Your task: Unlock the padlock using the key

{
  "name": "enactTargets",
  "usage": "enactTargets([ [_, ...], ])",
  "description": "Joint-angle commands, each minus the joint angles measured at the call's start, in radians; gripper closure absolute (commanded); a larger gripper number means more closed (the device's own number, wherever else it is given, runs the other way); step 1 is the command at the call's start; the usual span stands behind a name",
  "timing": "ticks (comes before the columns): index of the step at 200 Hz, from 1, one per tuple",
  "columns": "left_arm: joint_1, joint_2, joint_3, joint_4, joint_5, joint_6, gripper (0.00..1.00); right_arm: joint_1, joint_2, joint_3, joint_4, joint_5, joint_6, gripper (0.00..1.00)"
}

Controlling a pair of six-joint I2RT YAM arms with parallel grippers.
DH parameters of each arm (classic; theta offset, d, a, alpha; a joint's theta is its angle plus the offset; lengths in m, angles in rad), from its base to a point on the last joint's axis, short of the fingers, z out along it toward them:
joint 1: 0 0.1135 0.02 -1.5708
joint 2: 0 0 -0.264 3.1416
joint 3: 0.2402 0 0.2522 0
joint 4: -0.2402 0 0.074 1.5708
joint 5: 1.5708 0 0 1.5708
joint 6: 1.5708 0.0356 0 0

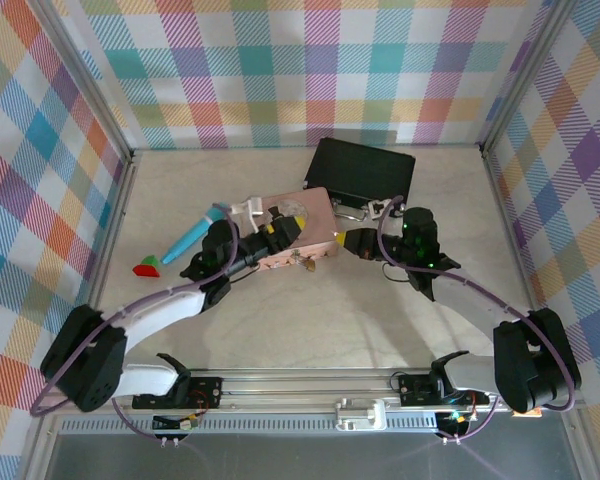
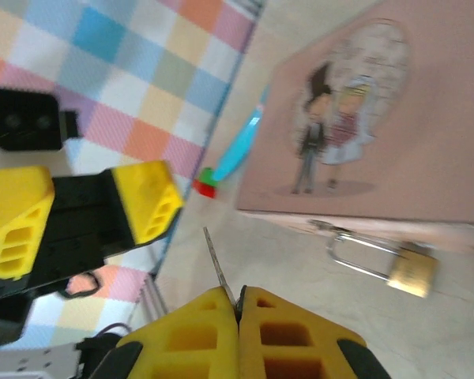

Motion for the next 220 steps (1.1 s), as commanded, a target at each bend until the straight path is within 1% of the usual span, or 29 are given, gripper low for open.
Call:
enactTargets([
  [1, -0.060, -0.092, -0.077, -0.220, -0.281, -0.004, 0.33, 0.001, -0.050, -0.013, -0.187, 0.152, -0.084, 1.00],
  [18, -0.134, -0.128, -0.099, -0.313, -0.411, -0.007, 0.33, 0.001, -0.072, -0.025, -0.243, 0.218, -0.101, 1.00],
  [38, -0.223, -0.098, -0.103, -0.340, -0.512, -0.014, 0.34, 0.001, -0.093, -0.055, -0.254, 0.260, -0.095, 1.00],
  [67, -0.333, 0.058, -0.055, -0.325, -0.648, -0.016, 0.36, 0.001, -0.118, -0.081, -0.224, 0.274, -0.069, 1.00],
  [85, -0.380, 0.161, -0.004, -0.304, -0.749, -0.052, 0.38, 0.001, -0.123, -0.077, -0.225, 0.273, -0.066, 1.00],
  [107, -0.420, 0.271, 0.057, -0.270, -0.839, -0.100, 0.39, 0.001, -0.127, -0.073, -0.225, 0.270, -0.064, 1.00],
  [132, -0.427, 0.390, 0.113, -0.251, -0.876, -0.157, 0.40, 0.001, -0.132, -0.081, -0.205, 0.265, -0.053, 1.00],
  [165, -0.427, 0.534, 0.203, -0.272, -0.887, -0.177, 0.43, 0.001, -0.136, -0.094, -0.180, 0.264, -0.041, 1.00],
  [175, -0.428, 0.562, 0.223, -0.294, -0.905, -0.192, 0.43, 0.002, -0.137, -0.095, -0.180, 0.262, -0.043, 1.00],
  [192, -0.424, 0.592, 0.237, -0.284, -0.924, -0.191, 0.44, 0.001, -0.143, -0.097, -0.179, 0.259, -0.040, 1.00],
  [220, -0.415, 0.633, 0.278, -0.289, -0.931, -0.174, 0.45, 0.001, -0.147, -0.100, -0.170, 0.259, -0.038, 1.00],
])
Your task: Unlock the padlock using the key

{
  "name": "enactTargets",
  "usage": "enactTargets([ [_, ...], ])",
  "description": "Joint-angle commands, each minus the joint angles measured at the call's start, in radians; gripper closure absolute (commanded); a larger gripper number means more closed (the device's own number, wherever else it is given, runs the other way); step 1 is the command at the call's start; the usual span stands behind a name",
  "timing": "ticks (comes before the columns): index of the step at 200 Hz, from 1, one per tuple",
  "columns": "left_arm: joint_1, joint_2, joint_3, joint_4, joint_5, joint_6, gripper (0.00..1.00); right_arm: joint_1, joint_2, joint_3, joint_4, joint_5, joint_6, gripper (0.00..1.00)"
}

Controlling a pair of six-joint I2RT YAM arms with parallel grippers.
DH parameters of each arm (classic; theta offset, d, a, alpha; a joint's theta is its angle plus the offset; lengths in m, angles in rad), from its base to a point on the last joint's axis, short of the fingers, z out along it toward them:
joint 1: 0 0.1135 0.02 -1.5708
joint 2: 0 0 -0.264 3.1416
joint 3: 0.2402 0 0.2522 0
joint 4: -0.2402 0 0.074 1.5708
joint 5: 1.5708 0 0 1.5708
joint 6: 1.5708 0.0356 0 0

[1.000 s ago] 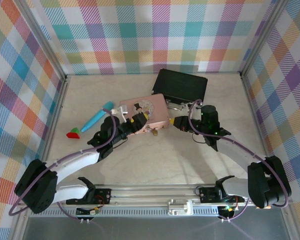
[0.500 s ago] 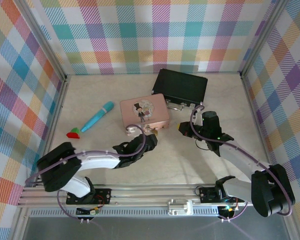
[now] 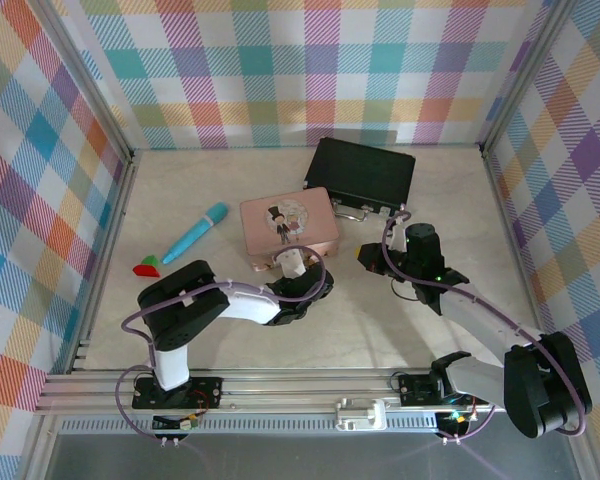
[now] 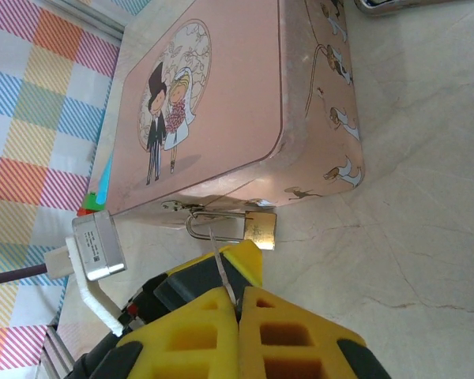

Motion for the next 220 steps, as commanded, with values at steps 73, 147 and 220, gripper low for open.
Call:
enactTargets([
  [73, 0.068, 0.116, 0.020, 0.135, 0.052, 0.001, 0.66, 0.002, -0.003, -0.019, 0.052, -0.006, 0.015, 1.00],
  [147, 0.119, -0.038, -0.104, 0.174, 0.101, 0.006, 0.98, 0.002, 0.037, -0.038, 0.085, -0.031, 0.029, 1.00],
  [220, 0.220, -0.224, -0.281, 0.454, 0.451, -0.054, 1.00, 0.073, 0.175, -0.085, 0.292, -0.143, 0.122, 1.00],
])
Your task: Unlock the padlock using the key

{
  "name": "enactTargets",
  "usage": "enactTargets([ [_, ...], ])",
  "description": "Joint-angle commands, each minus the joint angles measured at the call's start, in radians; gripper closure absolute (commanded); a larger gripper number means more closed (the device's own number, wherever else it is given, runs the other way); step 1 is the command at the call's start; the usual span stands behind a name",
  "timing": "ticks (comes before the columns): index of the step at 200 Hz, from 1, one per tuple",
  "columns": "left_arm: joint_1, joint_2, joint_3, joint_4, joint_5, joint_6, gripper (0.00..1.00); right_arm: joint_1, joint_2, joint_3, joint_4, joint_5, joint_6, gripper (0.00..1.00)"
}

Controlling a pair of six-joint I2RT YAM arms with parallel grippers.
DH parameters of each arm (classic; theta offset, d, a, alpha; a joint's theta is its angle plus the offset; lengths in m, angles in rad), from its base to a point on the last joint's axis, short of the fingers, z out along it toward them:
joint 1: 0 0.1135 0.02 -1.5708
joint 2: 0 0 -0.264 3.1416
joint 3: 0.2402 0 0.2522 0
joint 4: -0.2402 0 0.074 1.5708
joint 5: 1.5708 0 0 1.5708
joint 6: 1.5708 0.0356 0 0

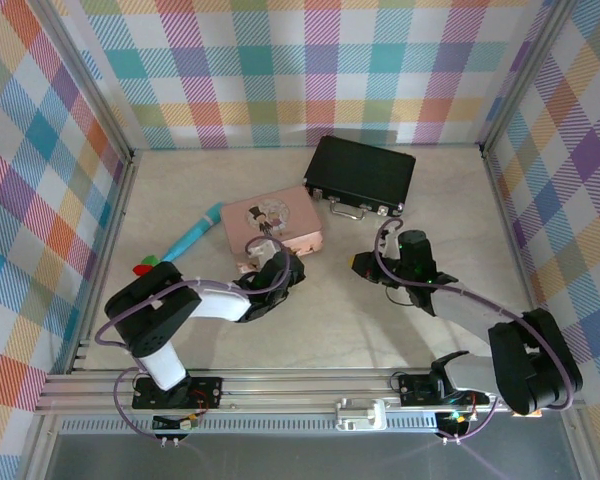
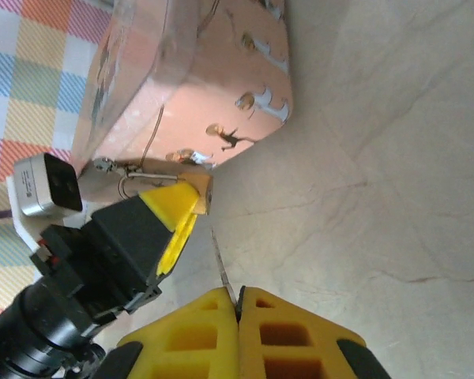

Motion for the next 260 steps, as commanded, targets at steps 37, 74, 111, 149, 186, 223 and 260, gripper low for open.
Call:
enactTargets([
  [37, 0.093, -0.024, -0.125, 0.455, 0.303, -0.123, 1.00, 0.086, 0.189, -0.036, 0.350, -0.122, 0.137, 1.00],
  [74, 0.118, -0.006, -0.146, 0.593, 0.390, -0.158, 1.00, 0.110, 0.312, -0.036, 0.543, -0.160, 0.203, 1.00],
  [111, 0.145, 0.026, -0.158, 0.735, 0.509, -0.197, 1.00, 0.112, 0.327, -0.015, 0.559, -0.183, 0.190, 1.00],
  [149, 0.177, 0.023, -0.191, 0.774, 0.564, -0.194, 1.00, 0.112, 0.236, 0.013, 0.410, -0.166, 0.136, 1.00],
  [186, 0.197, -0.005, -0.190, 0.757, 0.607, -0.191, 1.00, 0.110, 0.185, 0.025, 0.343, -0.154, 0.113, 1.00],
  [223, 0.197, -0.006, -0.181, 0.767, 0.627, -0.193, 1.00, 0.112, 0.219, 0.030, 0.384, -0.176, 0.143, 1.00],
  [260, 0.197, -0.004, -0.159, 0.776, 0.683, -0.192, 1.00, 0.113, 0.230, 0.038, 0.392, -0.177, 0.145, 1.00],
])
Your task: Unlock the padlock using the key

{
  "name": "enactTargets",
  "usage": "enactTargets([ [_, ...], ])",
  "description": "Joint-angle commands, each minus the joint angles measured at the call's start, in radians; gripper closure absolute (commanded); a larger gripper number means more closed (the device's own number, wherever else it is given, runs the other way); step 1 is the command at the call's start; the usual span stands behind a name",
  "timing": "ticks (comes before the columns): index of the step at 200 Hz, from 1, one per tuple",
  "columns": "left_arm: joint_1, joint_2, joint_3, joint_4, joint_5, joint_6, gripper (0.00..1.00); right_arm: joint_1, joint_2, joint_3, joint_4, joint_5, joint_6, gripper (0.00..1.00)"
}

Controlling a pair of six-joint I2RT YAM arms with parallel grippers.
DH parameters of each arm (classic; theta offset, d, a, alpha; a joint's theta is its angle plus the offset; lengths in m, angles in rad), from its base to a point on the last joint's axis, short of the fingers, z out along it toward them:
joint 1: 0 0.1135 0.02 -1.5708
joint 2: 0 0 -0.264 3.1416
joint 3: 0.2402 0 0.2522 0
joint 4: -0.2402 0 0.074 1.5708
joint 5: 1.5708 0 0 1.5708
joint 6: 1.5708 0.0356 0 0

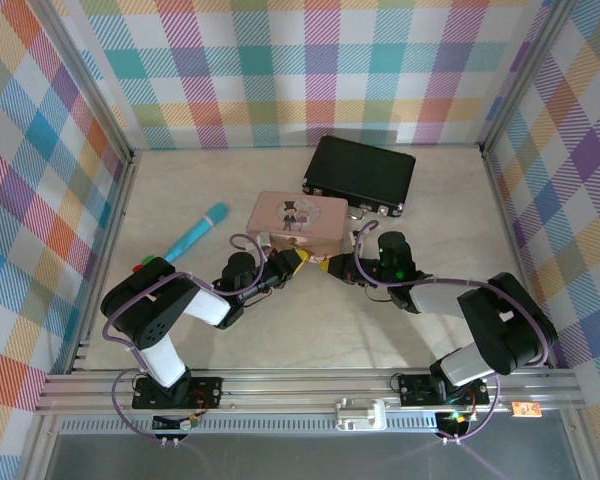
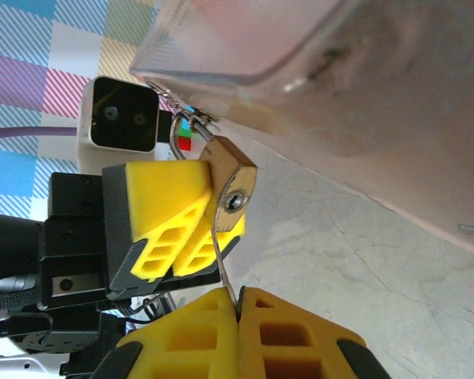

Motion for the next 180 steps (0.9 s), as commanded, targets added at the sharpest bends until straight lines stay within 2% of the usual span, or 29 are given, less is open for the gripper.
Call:
enactTargets([
  [1, 0.007, -0.038, 0.037, 0.122, 0.063, -0.002, 1.00, 0.008, 0.012, 0.027, 0.018, -0.021, -0.004, 1.00],
  [180, 0.006, -0.020, 0.055, 0.120, 0.134, 0.021, 1.00, 0.009, -0.002, 0.029, 0.021, -0.006, 0.006, 1.00],
])
